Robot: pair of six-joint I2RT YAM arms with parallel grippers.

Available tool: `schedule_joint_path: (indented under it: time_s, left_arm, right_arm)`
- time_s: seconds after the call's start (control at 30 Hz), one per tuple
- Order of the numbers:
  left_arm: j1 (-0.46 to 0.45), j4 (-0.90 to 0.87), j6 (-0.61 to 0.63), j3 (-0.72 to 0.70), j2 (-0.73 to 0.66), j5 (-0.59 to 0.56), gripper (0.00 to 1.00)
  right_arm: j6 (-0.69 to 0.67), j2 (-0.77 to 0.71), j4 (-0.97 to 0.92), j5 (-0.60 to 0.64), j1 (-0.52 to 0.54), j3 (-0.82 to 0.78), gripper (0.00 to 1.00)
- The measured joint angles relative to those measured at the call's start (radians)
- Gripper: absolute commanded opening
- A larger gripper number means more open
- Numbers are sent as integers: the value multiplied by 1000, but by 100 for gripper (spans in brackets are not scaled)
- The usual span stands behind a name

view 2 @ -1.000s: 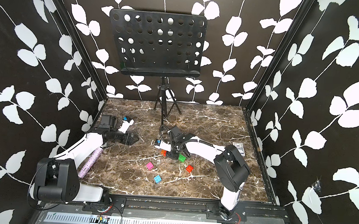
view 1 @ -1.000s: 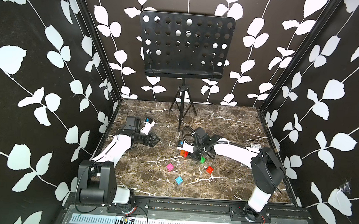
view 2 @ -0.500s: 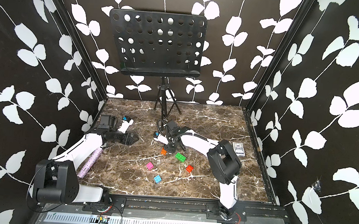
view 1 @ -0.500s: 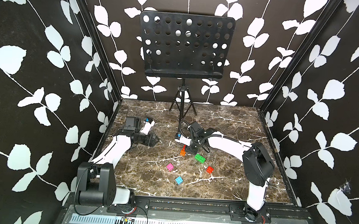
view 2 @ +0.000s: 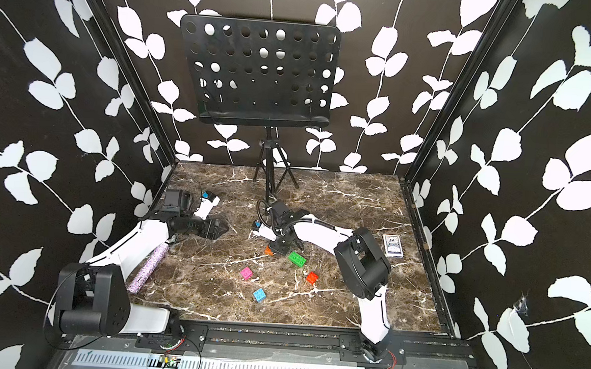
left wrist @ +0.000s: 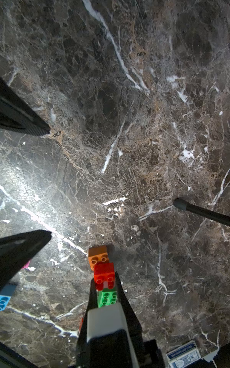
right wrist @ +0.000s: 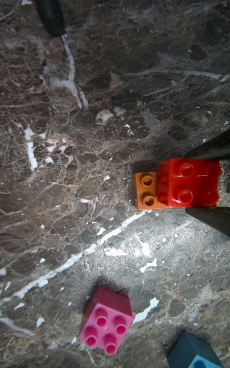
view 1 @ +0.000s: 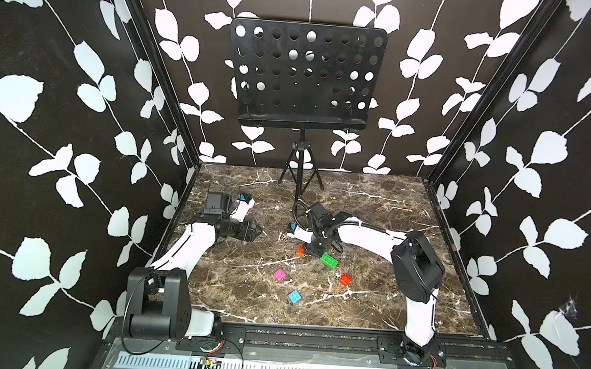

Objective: Assemble the letter y with lego
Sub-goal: Assemble the lego brick with the lego brick.

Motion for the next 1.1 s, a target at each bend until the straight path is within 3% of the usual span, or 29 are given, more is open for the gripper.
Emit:
schedule_joint_path:
  time_s: [0.4, 1.1]
  left_arm:
    - [5, 0, 0, 0, -5, 0, 77]
    - [5, 2, 0, -1, -6, 0, 77]
  right_arm:
    - [-42, 20, -68, 16, 24, 34, 0]
    - [-29, 53, -147, 70, 30, 101, 0]
